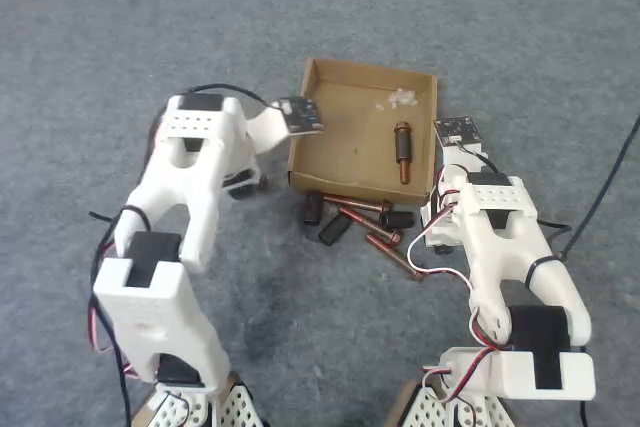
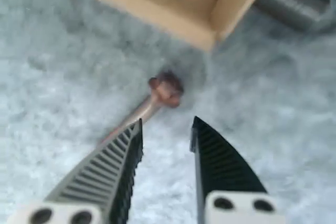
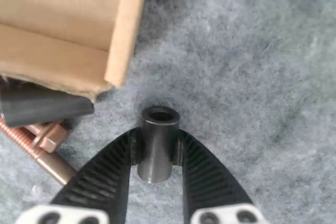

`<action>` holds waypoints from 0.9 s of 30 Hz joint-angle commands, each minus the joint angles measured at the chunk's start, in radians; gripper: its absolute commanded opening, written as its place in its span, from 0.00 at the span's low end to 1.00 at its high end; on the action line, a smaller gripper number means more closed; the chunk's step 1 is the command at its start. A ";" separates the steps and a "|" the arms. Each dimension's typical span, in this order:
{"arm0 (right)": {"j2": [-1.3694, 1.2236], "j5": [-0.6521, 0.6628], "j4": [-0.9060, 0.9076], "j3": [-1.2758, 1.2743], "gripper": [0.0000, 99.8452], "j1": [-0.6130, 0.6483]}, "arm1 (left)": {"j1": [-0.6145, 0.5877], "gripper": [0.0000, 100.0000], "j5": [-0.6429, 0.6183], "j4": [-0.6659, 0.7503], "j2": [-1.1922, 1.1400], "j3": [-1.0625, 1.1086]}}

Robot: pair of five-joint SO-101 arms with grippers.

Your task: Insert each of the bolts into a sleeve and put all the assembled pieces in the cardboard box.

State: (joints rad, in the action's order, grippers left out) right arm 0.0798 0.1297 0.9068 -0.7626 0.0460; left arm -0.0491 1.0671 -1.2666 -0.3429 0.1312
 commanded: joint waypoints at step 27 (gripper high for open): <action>0.048 0.014 -0.012 0.003 0.01 -0.005 | 0.021 0.05 0.069 0.074 -0.146 -0.142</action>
State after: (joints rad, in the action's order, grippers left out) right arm 0.0798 0.1297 0.9068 -0.7626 0.0460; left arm -0.0414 1.1362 -1.1884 -0.4979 0.0437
